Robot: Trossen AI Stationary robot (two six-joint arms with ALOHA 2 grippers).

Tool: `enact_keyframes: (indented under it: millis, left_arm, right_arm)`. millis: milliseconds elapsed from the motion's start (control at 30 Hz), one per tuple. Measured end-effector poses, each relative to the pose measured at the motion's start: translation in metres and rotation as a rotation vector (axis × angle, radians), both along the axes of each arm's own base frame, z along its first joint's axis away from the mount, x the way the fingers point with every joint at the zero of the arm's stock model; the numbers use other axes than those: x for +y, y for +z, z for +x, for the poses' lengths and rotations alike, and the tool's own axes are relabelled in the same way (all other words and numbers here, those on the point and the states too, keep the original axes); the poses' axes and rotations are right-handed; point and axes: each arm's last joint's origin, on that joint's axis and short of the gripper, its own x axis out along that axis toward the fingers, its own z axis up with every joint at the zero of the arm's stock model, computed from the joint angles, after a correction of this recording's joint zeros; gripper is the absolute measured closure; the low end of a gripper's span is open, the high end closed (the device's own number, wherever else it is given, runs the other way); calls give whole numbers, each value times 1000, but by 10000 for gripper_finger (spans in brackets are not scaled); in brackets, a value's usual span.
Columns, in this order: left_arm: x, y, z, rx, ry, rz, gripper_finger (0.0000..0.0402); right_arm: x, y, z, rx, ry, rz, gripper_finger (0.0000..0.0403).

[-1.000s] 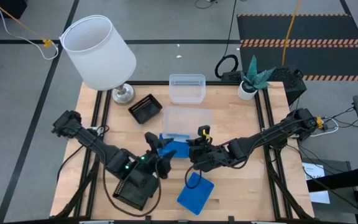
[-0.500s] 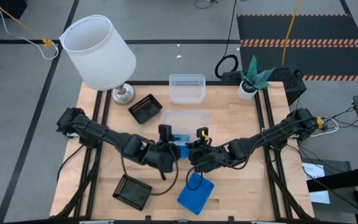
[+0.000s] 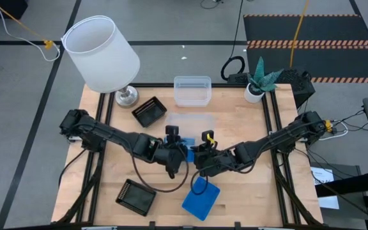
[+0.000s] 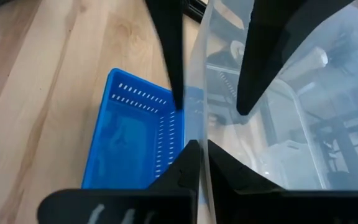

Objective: Stack baskets by color
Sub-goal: Stack the bottom transparent bin on the top transparent bin

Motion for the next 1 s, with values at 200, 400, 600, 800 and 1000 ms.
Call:
enact_keyframes:
  millis: [200,400,600,800,1000]
  left_arm:
    - [0,1,2,3,-36,6,315]
    - [0,0,1,22,-62,27,392]
    - [9,0,3,50,-91,59,395]
    - [30,0,8,74,-80,69,396]
    - [55,-1,13,99,-85,45,394]
  right_arm:
    - [0,0,0,-1,0,0,398]
    - [0,1,1,-11,-4,0,398]
    - [6,5,1,-69,-13,-18,347]
    - [23,22,-8,-157,-5,-118,253]
    - [41,52,-44,-226,-5,-184,209]
